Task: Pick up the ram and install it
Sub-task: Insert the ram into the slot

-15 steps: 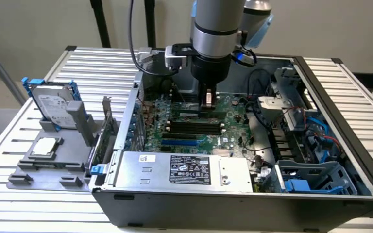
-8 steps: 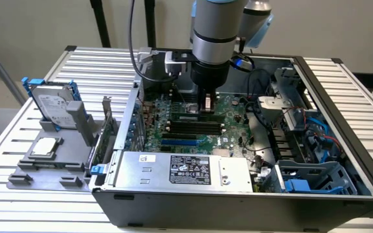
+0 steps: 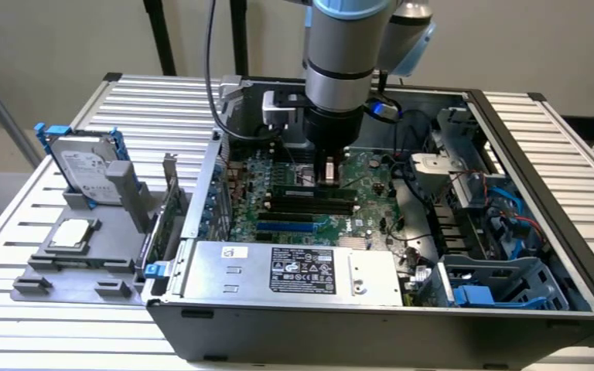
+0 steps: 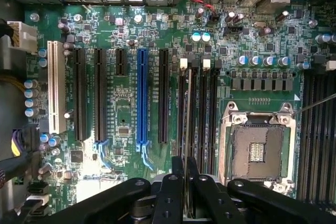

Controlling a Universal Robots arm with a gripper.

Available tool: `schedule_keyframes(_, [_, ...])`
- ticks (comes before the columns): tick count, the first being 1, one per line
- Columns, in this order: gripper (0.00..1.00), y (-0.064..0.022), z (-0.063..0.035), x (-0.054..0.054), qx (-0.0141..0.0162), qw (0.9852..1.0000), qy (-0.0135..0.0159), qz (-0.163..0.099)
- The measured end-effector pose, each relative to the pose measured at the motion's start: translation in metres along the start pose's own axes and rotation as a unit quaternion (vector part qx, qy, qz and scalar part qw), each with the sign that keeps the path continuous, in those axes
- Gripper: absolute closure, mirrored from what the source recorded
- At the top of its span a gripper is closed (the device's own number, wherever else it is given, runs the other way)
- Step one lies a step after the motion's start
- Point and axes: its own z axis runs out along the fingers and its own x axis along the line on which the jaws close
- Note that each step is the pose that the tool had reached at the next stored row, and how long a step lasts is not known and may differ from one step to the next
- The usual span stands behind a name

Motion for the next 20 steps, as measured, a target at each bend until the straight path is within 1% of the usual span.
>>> schedule_keyframes(3, [0.86,0.0004,0.0055,0.000,0.0000,1.0000,0.0001,0.000])
schedule_keyframes(5, [0.86,0.0004,0.0072,0.000,0.0000,1.0000,0.0026,0.000])
schedule_keyframes(7, [0.86,0.0008,0.0079,0.000,0.0000,1.0000,0.0033,0.000])
schedule_keyframes(13, [0.86,0.0028,0.0115,0.000,0.0001,1.0000,0.0033,0.000])
schedule_keyframes(20, [0.86,0.0029,0.0146,0.000,0.0000,1.0000,0.0019,-0.003])
